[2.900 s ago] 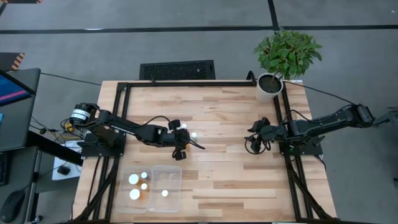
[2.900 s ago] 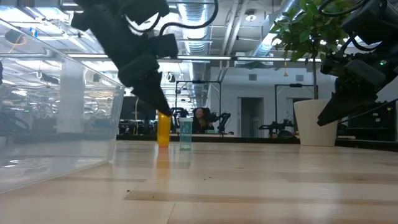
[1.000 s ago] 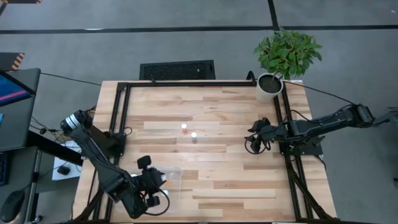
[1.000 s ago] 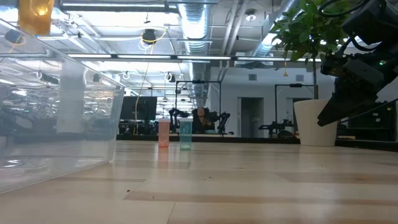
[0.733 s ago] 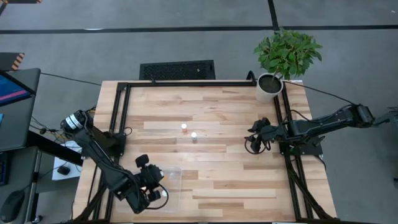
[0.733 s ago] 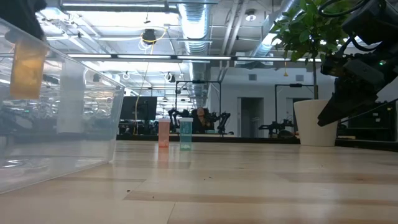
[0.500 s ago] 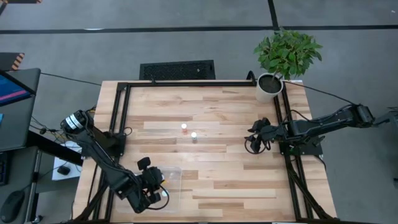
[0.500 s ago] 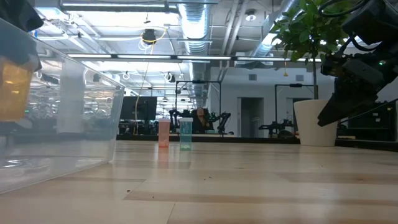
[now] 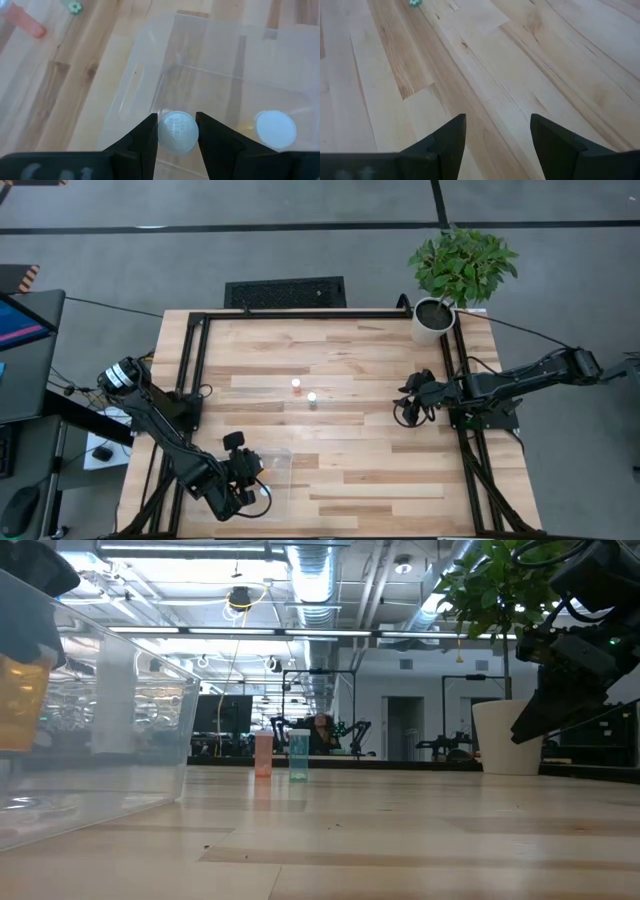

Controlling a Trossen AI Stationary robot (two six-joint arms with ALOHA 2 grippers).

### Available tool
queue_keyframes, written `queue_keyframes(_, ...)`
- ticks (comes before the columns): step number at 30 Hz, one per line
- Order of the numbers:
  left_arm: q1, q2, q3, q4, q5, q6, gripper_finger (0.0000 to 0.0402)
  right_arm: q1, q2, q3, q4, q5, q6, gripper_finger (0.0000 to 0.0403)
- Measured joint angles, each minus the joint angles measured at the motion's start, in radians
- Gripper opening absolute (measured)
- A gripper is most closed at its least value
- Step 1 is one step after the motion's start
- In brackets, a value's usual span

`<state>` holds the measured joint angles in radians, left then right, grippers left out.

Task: Pick and place medicine bottles into bin by pill shape (circle, oval)
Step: Put the small orange pill bottle into the right transparent bin

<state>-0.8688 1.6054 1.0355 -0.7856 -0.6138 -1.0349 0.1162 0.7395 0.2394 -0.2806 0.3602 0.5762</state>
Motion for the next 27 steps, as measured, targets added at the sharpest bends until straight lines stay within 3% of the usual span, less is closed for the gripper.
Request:
queue_keyframes(10,0.000,0.006,0.000,0.057,-0.020,0.086,0.0117,0.000,0.000,0.000,-0.003,0.000,0.000,0.0234)
queue_keyframes(27,0.000,0.096,0.000,0.060,0.004,0.083,0.0117,0.000,0.000,0.000,-0.003,-0.001,0.003,0.0234)
